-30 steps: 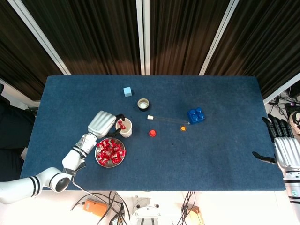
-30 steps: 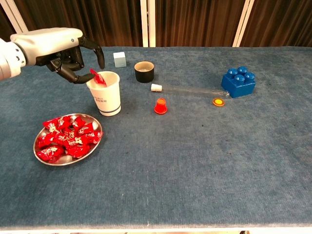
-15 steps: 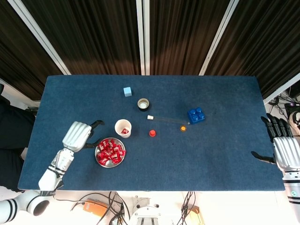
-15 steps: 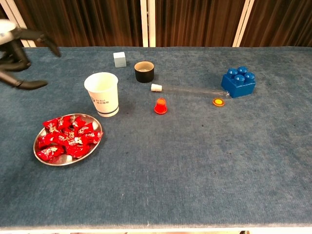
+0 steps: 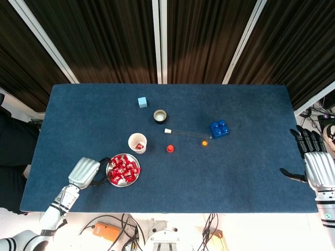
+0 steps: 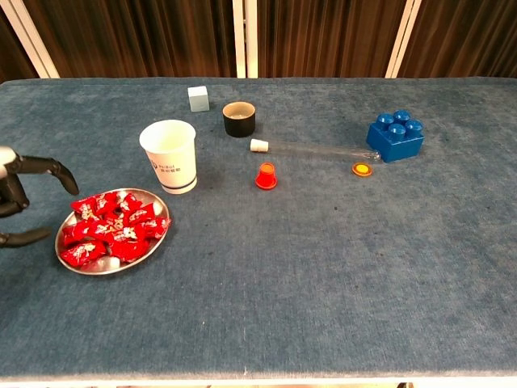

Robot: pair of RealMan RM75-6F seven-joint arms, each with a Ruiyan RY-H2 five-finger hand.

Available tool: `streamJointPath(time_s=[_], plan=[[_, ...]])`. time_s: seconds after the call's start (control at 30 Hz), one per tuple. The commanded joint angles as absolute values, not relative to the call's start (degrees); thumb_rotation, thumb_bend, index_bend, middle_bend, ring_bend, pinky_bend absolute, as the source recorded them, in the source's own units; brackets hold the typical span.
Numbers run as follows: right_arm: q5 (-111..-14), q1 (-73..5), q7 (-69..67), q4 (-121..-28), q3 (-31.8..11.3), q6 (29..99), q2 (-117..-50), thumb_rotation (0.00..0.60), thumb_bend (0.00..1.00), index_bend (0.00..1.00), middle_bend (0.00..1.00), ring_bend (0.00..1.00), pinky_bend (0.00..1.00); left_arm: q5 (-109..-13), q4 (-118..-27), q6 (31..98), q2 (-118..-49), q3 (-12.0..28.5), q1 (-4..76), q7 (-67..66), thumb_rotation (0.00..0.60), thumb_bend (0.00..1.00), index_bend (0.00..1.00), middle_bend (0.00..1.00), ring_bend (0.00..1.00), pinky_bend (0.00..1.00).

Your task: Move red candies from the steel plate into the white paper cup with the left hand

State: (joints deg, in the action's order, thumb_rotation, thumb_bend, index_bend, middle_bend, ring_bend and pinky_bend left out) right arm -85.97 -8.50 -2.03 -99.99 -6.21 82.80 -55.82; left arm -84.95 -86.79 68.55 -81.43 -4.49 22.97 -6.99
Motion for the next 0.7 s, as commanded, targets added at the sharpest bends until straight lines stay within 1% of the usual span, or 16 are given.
streamJointPath(time_s=[0.03,0.27,0.53,0.7], plan=[[-86.03,-8.41,-2.00,-100.10,-6.14,82.91,-55.75,0.600,0.10,0.00,0.00,0.00,0.00,-85.23,-86.16,68.21,-82.20,-4.57,22.75,-7.02,0.600,0.25,0.34,0.98,0.92,0.84],[-85.92,-8.17,-2.28,-99.92,-5.96,83.07,-55.88,0.600,0.10,0.00,0.00,0.00,0.00,-85.24,-84.24,67.08,-84.47,-4.12,22.75,-6.46,0.600,0.25,0.37,0.98,0.92,0.84],[-85.96,-7.90,-2.33,-99.91,-5.87,83.43,-55.77,0.600,0.10,0.00,0.00,0.00,0.00,-85.12,-82.57,66.03,-85.57,-3.61,22.93,-6.85,0.600,0.27,0.39,0.98,0.93,0.84],[-85.88,-7.86,-2.56,-99.70,-5.80,83.36,-55.98,0.600,0.10,0.00,0.00,0.00,0.00,-85.09,-81.45,65.42,-86.25,-3.27,23.13,-6.24,0.600,0.29,0.42,0.98,0.93,0.84]])
